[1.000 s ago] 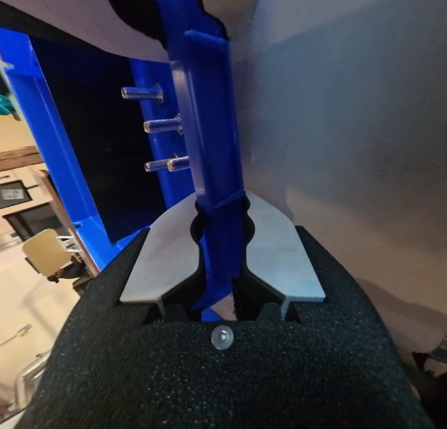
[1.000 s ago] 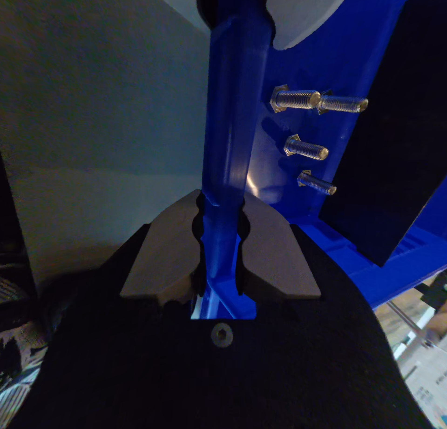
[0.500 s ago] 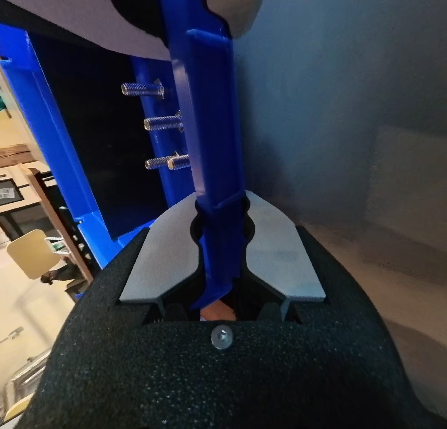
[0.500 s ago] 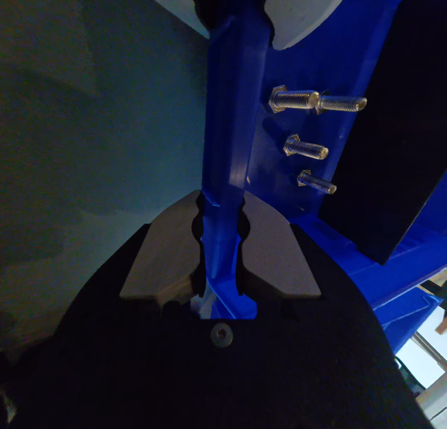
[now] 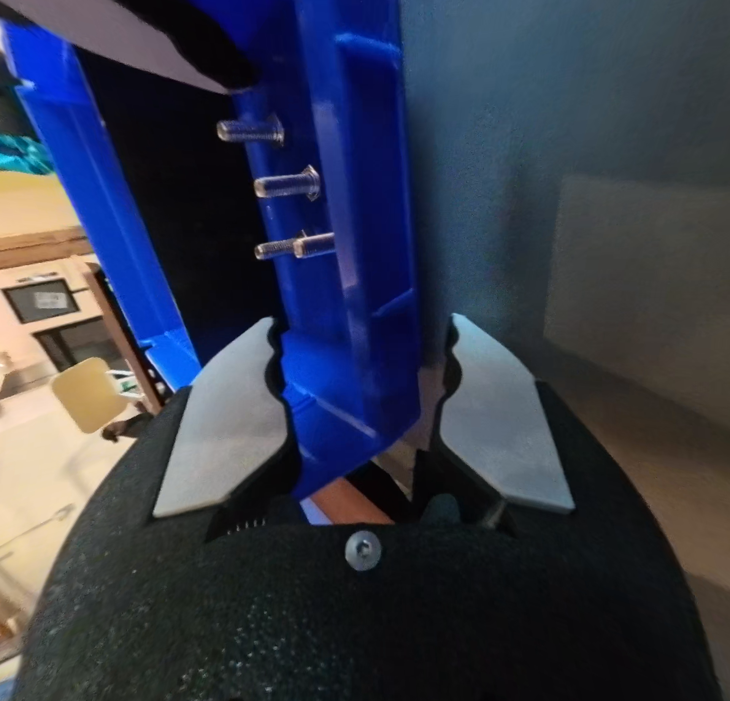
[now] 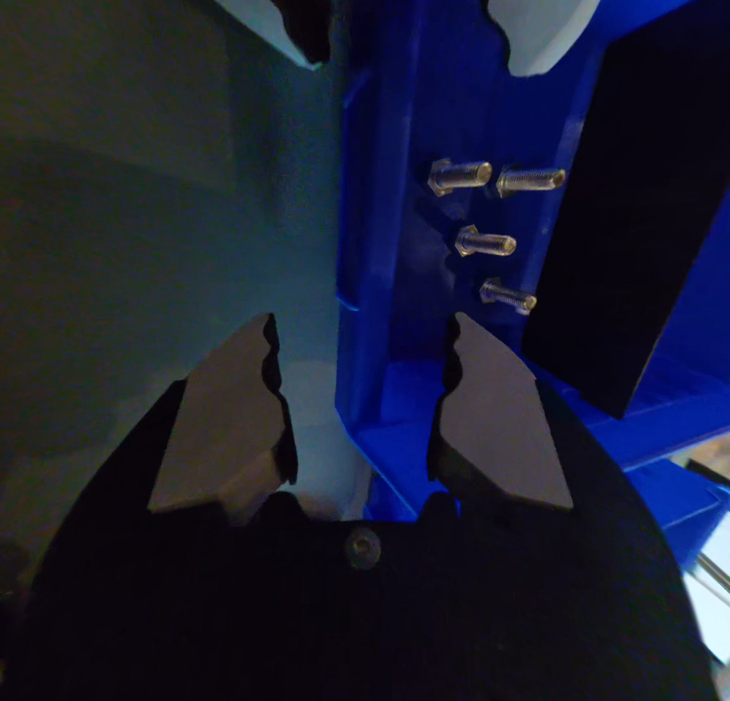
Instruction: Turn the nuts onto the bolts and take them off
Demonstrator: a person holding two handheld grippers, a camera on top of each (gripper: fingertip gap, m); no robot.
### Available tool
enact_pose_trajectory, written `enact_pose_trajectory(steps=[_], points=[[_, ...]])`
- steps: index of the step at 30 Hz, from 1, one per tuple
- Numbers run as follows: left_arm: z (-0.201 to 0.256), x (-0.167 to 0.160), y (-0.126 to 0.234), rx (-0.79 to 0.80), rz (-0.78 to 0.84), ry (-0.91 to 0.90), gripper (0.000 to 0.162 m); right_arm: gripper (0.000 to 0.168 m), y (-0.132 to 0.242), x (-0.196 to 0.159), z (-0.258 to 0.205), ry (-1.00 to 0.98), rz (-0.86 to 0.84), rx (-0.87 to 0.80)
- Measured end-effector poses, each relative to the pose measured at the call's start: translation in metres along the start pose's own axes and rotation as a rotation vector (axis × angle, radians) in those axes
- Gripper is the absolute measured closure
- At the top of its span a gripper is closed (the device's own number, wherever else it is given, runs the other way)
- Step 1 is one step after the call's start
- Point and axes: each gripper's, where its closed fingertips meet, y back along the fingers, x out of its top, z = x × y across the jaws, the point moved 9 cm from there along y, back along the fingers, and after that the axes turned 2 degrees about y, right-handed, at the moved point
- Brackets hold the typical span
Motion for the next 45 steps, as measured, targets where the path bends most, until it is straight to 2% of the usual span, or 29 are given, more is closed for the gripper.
enact_pose_trajectory(steps=[3, 5, 10, 14, 18, 23, 28, 31, 33, 37, 41, 45], points=[[-0.004, 0.000, 0.010, -0.022, -0.015, 0.070, 0.065, 0.076, 0.023, -0.002, 0.001, -0.033, 0.100, 0.034], [-0.007, -0.002, 0.019, -0.033, -0.021, 0.117, 0.059, 0.065, 0.041, -0.007, 0.005, -0.067, 0.167, 0.067], [-0.030, 0.013, 0.060, 0.057, 0.034, 0.239, 0.062, 0.064, 0.098, -0.050, 0.018, -0.118, 0.356, 0.083], [-0.060, 0.063, 0.090, 0.075, 0.115, 0.304, 0.066, 0.069, 0.141, -0.118, 0.026, -0.157, 0.381, 0.054], [-0.080, 0.133, 0.093, -0.003, 0.226, 0.323, 0.070, 0.075, 0.160, -0.191, 0.025, -0.211, 0.329, 0.036], [-0.088, 0.209, 0.059, -0.095, 0.253, 0.240, 0.076, 0.089, 0.141, -0.246, 0.008, -0.263, 0.272, 0.108], [-0.084, 0.256, 0.010, -0.221, 0.200, 0.207, 0.085, 0.090, 0.102, -0.262, -0.008, -0.286, 0.125, 0.118], [-0.076, 0.268, -0.011, -0.245, 0.172, 0.185, 0.093, 0.088, 0.086, -0.264, -0.011, -0.292, 0.038, 0.056], [-0.071, 0.272, -0.019, -0.246, 0.169, 0.183, 0.097, 0.094, 0.082, -0.263, -0.010, -0.321, 0.035, 0.023], [-0.064, 0.270, -0.027, -0.126, 0.177, 0.138, 0.103, 0.104, 0.068, -0.259, -0.018, -0.291, 0.098, 0.021], [-0.055, 0.272, -0.037, -0.027, 0.094, 0.015, 0.100, 0.107, 0.056, -0.264, -0.019, -0.250, -0.005, -0.011], [-0.049, 0.279, -0.051, -0.055, 0.059, -0.011, 0.102, 0.120, 0.052, -0.263, -0.019, -0.229, -0.043, -0.027]])
